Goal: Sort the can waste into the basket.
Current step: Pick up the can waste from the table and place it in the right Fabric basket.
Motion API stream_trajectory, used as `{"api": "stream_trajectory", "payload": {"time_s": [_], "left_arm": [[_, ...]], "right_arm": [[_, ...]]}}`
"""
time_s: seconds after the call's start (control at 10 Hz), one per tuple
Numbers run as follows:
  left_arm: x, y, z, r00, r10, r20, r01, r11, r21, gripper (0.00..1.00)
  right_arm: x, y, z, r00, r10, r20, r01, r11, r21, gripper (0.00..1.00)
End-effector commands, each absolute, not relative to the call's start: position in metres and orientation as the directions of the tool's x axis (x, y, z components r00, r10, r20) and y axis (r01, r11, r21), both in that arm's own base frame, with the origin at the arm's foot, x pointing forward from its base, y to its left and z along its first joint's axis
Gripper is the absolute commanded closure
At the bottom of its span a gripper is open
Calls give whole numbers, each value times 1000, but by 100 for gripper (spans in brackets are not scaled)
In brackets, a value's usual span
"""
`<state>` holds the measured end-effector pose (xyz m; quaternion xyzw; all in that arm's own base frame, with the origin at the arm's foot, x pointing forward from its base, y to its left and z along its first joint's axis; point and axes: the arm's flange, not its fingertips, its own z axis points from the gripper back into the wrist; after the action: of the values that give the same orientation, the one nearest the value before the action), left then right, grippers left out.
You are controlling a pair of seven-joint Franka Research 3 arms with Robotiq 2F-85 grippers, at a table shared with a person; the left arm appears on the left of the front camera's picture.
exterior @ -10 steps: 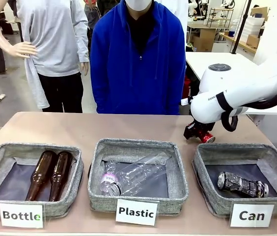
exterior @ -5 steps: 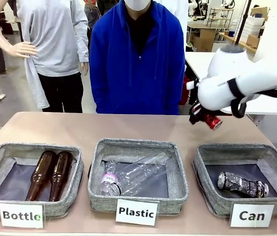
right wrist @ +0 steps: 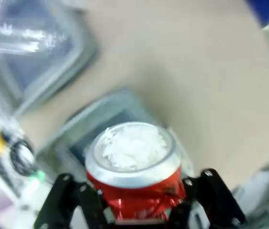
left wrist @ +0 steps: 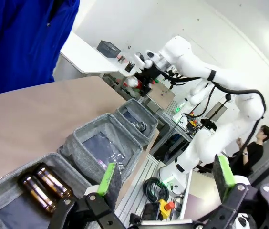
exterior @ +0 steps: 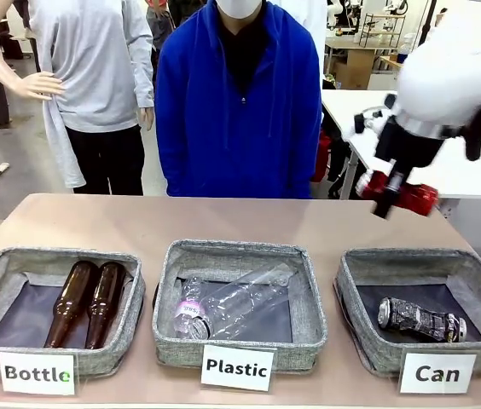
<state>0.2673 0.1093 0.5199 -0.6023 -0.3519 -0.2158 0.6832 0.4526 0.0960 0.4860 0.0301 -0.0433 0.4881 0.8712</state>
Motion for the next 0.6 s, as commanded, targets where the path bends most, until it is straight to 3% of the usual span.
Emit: {"api": "stream_trajectory", "payload": {"time_s": [0.0, 0.2, 0.5], "left_arm": [[267, 108, 524, 656, 143, 741, 722, 167, -671, 0], [267, 108, 524, 656, 143, 741, 722, 167, -671, 0], [267, 108, 524, 656, 143, 741, 722, 167, -671, 0]], "right_arm": [[432, 65, 480, 189, 981, -52, -975, 193, 112, 100], [421, 56, 475, 146, 989, -37, -961, 151, 231, 100], [419, 55, 473, 158, 987, -15, -963, 158, 220, 100]]}}
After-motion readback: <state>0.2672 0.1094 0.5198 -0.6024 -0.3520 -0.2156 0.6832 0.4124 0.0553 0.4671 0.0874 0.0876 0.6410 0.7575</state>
